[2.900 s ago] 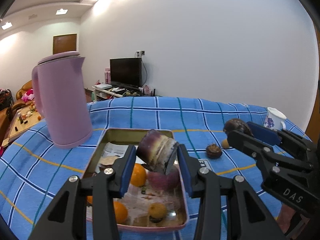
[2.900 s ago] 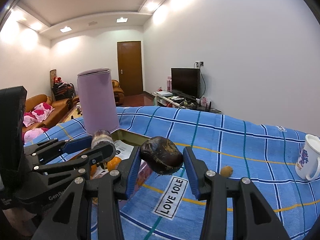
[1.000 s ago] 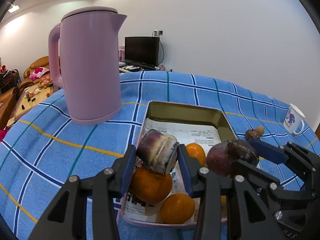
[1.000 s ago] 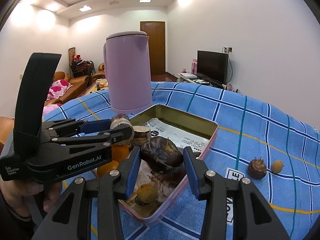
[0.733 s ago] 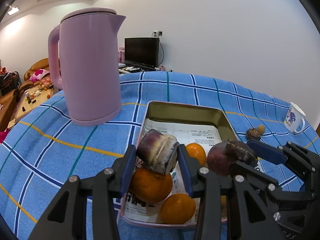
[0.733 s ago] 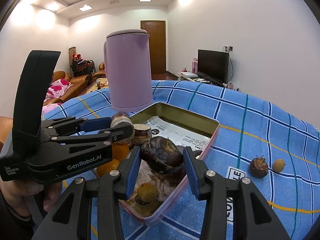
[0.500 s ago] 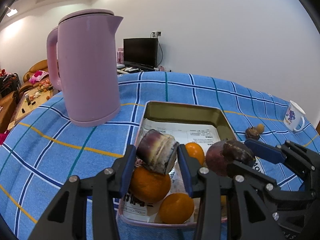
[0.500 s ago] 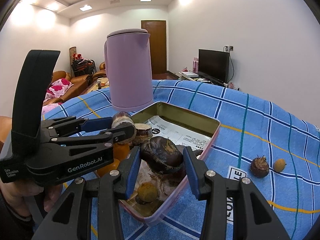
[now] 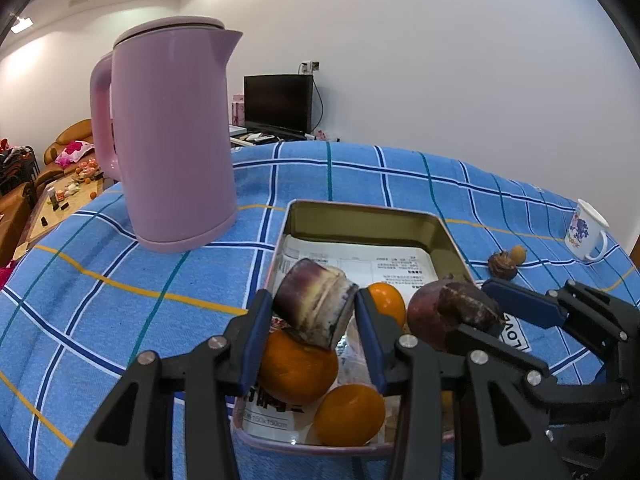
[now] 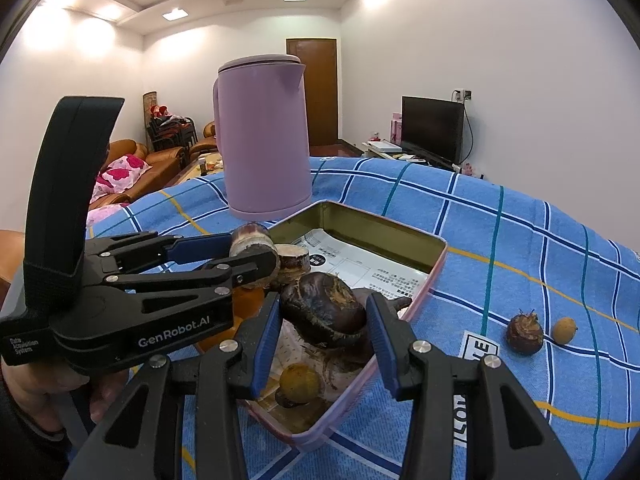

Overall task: Organize fruits
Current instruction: 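Open the left tool releasing the taro piece into the tray while the right tool drops the dark fruit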

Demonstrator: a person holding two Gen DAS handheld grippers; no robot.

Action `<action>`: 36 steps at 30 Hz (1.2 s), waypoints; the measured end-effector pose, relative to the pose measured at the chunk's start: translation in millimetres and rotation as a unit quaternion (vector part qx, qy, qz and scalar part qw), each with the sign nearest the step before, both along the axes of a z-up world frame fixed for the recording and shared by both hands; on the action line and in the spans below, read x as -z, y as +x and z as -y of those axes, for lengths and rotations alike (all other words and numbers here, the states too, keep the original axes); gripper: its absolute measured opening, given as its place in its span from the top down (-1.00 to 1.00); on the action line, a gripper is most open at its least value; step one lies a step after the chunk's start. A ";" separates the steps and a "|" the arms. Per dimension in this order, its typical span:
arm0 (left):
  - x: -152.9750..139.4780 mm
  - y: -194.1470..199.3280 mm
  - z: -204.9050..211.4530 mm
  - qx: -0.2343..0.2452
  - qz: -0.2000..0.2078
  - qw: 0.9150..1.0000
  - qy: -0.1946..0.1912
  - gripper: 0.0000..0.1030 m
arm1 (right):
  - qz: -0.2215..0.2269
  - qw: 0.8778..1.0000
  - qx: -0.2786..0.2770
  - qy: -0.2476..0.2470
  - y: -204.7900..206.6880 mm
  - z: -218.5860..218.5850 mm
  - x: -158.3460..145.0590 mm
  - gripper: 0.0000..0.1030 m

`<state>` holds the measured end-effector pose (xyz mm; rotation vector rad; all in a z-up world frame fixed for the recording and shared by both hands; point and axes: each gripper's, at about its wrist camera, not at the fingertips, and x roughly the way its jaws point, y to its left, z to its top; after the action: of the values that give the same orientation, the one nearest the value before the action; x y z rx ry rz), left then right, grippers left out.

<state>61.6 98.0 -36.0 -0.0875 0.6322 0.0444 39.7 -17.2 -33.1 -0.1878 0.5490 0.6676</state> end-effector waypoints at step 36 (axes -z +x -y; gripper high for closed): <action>-49.5 -13.6 42.0 0.000 0.053 0.998 0.021 -0.44 | -0.008 0.998 0.062 0.005 1.2 62.0 -33.4 -0.19</action>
<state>48.0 56.0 13.5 -0.0482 0.5243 0.0518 40.9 -79.1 0.3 -0.1376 0.5674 0.5525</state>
